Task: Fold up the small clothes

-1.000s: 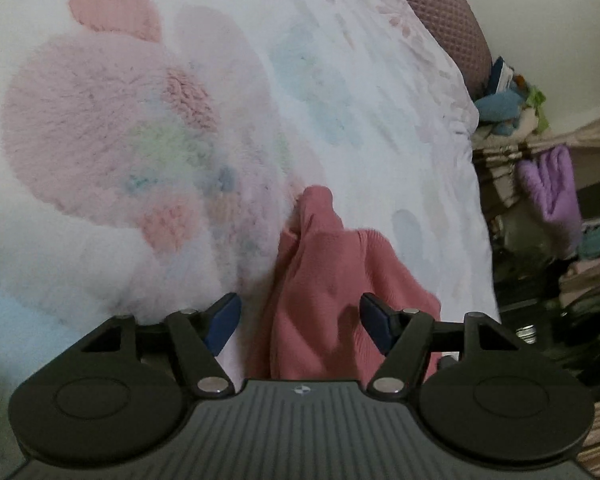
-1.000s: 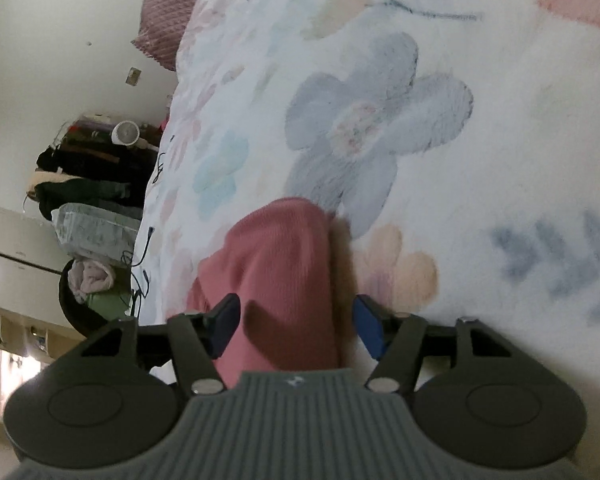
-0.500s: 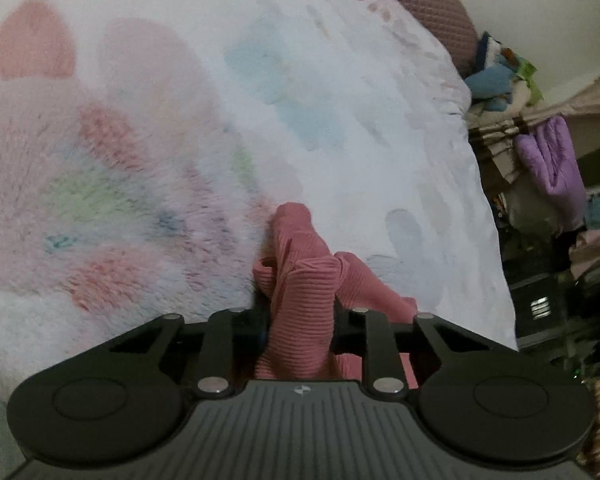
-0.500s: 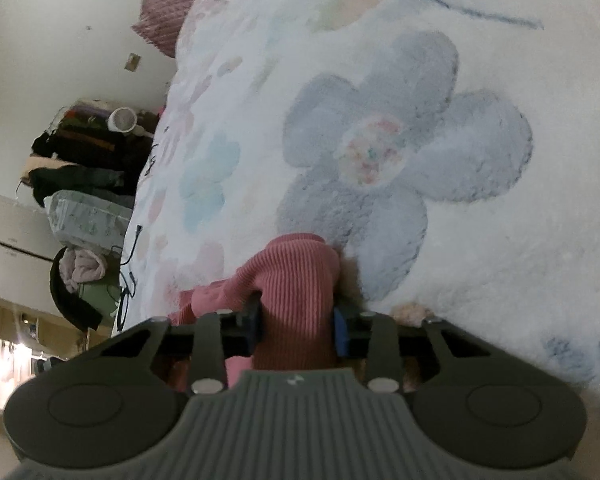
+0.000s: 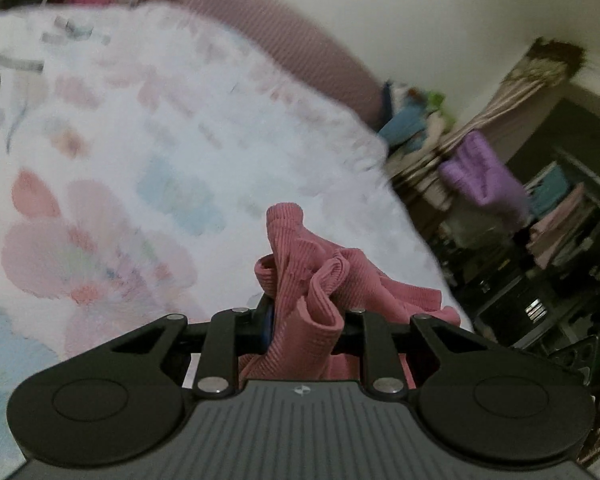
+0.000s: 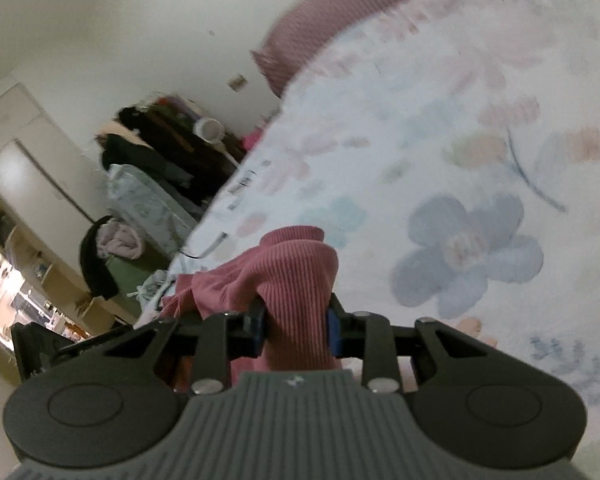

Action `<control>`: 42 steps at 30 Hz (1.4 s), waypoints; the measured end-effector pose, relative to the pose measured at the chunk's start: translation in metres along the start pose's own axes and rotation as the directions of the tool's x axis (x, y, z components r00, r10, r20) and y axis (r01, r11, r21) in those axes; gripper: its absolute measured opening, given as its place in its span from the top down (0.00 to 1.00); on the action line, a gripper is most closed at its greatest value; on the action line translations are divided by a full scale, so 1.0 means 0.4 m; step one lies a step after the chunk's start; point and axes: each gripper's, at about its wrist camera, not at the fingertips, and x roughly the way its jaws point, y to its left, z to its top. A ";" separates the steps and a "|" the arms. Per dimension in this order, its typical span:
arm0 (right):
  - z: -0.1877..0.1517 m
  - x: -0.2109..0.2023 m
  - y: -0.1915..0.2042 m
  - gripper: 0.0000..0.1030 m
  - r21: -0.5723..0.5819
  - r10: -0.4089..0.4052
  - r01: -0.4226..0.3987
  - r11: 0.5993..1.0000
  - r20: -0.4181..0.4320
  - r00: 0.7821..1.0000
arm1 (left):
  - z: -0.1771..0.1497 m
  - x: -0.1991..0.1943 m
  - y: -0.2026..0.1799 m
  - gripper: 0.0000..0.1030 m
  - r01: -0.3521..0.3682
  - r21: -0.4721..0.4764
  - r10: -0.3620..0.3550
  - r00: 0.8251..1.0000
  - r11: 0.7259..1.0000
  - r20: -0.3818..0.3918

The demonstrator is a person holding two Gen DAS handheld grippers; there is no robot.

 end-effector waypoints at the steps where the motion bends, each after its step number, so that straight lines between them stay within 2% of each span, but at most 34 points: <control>1: -0.006 -0.035 0.025 0.76 -0.020 0.007 -0.007 1.000 0.014 1.000 | -0.002 -0.036 -0.027 0.76 0.014 0.012 -0.014 1.000 1.000 0.024; 5: -0.036 -0.183 0.120 0.76 -0.106 0.043 -0.035 0.994 0.067 0.997 | -0.015 -0.142 -0.120 0.76 0.054 0.062 -0.059 0.995 0.997 0.081; 9: -0.073 -0.329 0.187 0.76 -0.141 0.061 -0.045 0.989 0.108 0.992 | -0.053 -0.234 -0.191 0.76 0.104 0.092 -0.112 0.990 0.990 0.085; 15: -0.154 -0.520 0.214 0.76 -0.126 0.036 -0.022 0.992 0.110 0.993 | -0.124 -0.280 -0.263 0.76 0.132 0.110 -0.134 0.991 0.985 0.012; 19: -0.218 -0.564 0.162 0.76 -0.062 0.000 0.006 0.998 0.091 0.996 | -0.168 -0.212 -0.241 0.76 0.111 0.095 -0.104 0.992 0.989 -0.077; 25: -0.269 -0.465 0.032 0.76 0.042 -0.083 0.083 0.996 0.004 0.997 | -0.196 -0.051 -0.163 0.76 0.038 0.090 -0.020 0.981 0.995 -0.192; 30: -0.236 -0.345 -0.053 0.76 0.064 -0.126 0.129 0.990 -0.046 0.991 | -0.168 0.076 -0.110 0.76 0.006 0.091 0.018 0.966 0.996 -0.258; 33: -0.200 -0.272 -0.106 0.76 0.084 -0.143 0.149 0.985 -0.072 0.987 | -0.149 0.155 -0.082 0.76 -0.004 0.110 0.038 0.952 0.994 -0.304; 36: -0.175 -0.205 -0.161 0.75 0.119 -0.156 0.168 0.979 -0.108 0.982 | -0.170 0.220 -0.046 0.76 -0.033 0.131 0.077 0.934 0.991 -0.349; 38: -0.176 -0.164 -0.196 0.75 0.137 -0.174 0.193 0.972 -0.138 0.975 | -0.182 0.260 -0.019 0.76 -0.056 0.124 0.100 0.920 0.991 -0.379; 42: -0.194 -0.110 -0.272 0.74 0.213 -0.198 0.232 0.949 -0.170 0.965 | -0.207 0.306 0.019 0.75 -0.079 0.119 0.121 0.905 0.990 -0.407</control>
